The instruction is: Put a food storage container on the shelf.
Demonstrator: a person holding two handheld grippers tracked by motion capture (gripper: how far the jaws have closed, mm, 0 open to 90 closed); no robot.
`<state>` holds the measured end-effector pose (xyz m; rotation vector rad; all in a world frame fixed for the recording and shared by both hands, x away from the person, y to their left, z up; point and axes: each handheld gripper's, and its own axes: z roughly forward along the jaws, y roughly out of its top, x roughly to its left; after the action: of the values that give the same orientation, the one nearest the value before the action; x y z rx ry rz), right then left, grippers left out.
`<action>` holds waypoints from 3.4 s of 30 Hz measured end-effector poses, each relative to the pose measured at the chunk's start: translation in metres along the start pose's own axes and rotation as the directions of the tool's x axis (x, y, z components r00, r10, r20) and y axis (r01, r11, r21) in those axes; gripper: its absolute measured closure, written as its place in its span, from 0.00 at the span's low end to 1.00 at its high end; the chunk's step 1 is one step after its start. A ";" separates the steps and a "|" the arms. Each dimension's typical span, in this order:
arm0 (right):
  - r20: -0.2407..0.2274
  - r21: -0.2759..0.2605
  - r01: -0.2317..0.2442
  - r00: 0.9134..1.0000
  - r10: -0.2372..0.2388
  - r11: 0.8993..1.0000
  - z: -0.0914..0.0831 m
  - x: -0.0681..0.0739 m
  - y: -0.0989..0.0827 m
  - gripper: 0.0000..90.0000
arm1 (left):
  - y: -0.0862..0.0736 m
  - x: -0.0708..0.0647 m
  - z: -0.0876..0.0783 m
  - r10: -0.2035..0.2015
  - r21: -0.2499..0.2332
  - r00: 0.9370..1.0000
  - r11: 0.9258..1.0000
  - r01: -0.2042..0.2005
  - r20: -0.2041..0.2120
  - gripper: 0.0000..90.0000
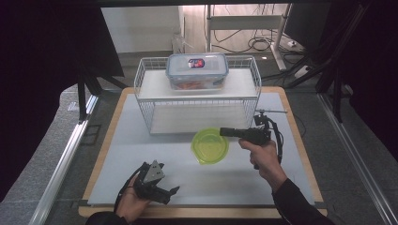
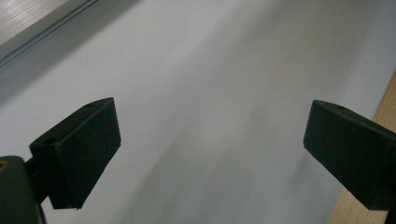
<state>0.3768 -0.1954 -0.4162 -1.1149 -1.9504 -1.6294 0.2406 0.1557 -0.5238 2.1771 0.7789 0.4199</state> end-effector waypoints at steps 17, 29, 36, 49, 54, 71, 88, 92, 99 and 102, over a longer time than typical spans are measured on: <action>-0.027 -0.082 0.015 0.999 -0.017 0.997 -0.004 0.025 0.041 0.94 | 0.000 0.005 -0.007 -0.054 -0.083 0.998 0.995 0.057 0.031 0.01; -0.053 -0.118 0.019 0.998 -0.026 0.993 -0.010 0.050 0.077 0.94 | -0.001 0.005 -0.006 -0.061 -0.082 0.998 0.995 0.063 0.033 0.01; -0.052 -0.153 0.024 0.998 -0.032 0.988 -0.015 0.065 0.106 0.94 | -0.001 0.005 -0.005 -0.057 -0.068 0.998 0.996 0.059 0.034 0.01; 0.008 -0.216 0.027 1.000 -0.026 0.976 -0.008 0.073 0.156 0.94 | -0.001 0.005 -0.005 -0.055 -0.070 0.998 0.996 0.057 0.035 0.01; 0.029 -0.239 0.025 0.999 -0.019 0.971 -0.003 0.071 0.169 0.94 | -0.001 0.005 -0.005 -0.052 -0.069 0.998 0.996 0.055 0.038 0.01; 0.086 -0.314 -0.006 0.996 0.035 0.949 0.029 0.059 0.202 0.93 | -0.001 0.005 -0.005 -0.050 -0.070 0.998 0.996 0.053 0.048 0.01; 0.247 -0.394 0.039 0.967 0.064 0.918 0.058 0.043 0.213 0.91 | -0.001 0.003 -0.004 -0.043 -0.063 0.997 0.997 0.047 0.063 0.02; 0.286 -0.406 0.062 0.956 0.063 0.912 0.060 0.042 0.211 0.90 | -0.001 0.003 -0.004 -0.034 -0.054 0.997 0.998 0.037 0.064 0.02; 0.327 -0.426 0.074 0.942 0.077 0.902 0.062 0.038 0.210 0.85 | -0.001 0.002 -0.002 -0.026 -0.045 0.997 0.999 0.029 0.067 0.02; 0.324 -0.427 0.063 0.942 0.088 0.902 0.064 0.035 0.209 0.83 | -0.001 0.001 -0.002 -0.024 -0.043 0.997 0.999 0.027 0.067 0.02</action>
<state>0.5264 -0.1190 -0.2713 -1.6687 -1.8029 -2.0416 0.2403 0.1581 -0.5230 2.1275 0.7534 0.3463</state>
